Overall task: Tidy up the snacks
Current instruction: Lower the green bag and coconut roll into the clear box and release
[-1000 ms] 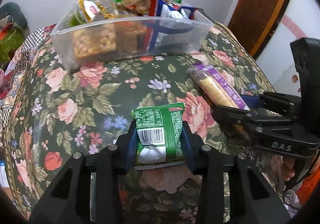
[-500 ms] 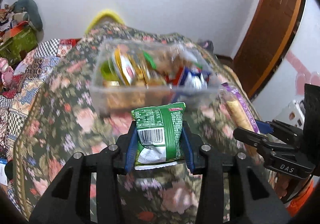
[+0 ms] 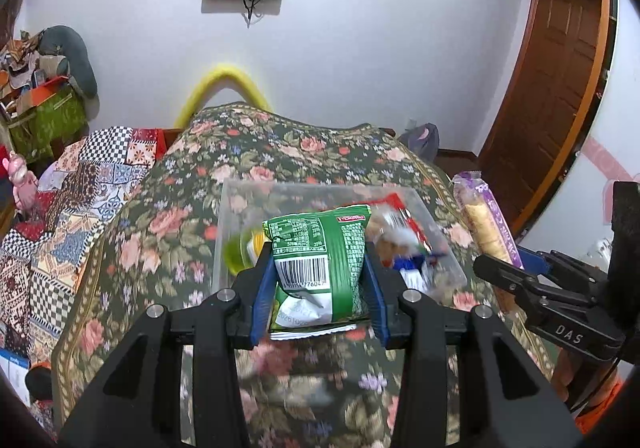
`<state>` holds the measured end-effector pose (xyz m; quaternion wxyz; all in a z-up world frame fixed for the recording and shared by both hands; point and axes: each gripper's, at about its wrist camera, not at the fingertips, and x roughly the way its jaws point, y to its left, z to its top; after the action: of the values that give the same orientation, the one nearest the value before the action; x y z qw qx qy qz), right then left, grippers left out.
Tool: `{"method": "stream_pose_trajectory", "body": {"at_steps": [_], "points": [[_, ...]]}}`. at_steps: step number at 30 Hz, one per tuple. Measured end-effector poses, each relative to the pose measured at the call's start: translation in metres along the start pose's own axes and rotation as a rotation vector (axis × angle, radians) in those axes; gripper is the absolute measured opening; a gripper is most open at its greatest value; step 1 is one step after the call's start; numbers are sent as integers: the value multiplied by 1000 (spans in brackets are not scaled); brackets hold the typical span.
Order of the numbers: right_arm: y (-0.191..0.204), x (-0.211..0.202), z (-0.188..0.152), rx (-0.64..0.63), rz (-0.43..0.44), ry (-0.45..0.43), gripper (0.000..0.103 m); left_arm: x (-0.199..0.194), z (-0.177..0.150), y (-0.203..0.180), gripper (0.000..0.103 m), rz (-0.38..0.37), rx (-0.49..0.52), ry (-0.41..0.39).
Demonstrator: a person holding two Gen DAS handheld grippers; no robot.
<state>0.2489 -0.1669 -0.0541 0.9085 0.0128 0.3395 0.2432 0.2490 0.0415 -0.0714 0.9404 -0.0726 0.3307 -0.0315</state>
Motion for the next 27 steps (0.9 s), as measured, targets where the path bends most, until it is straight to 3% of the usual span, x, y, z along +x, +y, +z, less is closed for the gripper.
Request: {"method": "stream_pose_trajectory", "body": {"at_steps": [16, 27], "points": [[-5, 62, 14, -3, -40, 96, 43, 80, 17, 6, 41, 28, 5, 86], [-7, 47, 18, 7, -29, 92, 47, 75, 14, 15, 48, 16, -32, 102]]}}
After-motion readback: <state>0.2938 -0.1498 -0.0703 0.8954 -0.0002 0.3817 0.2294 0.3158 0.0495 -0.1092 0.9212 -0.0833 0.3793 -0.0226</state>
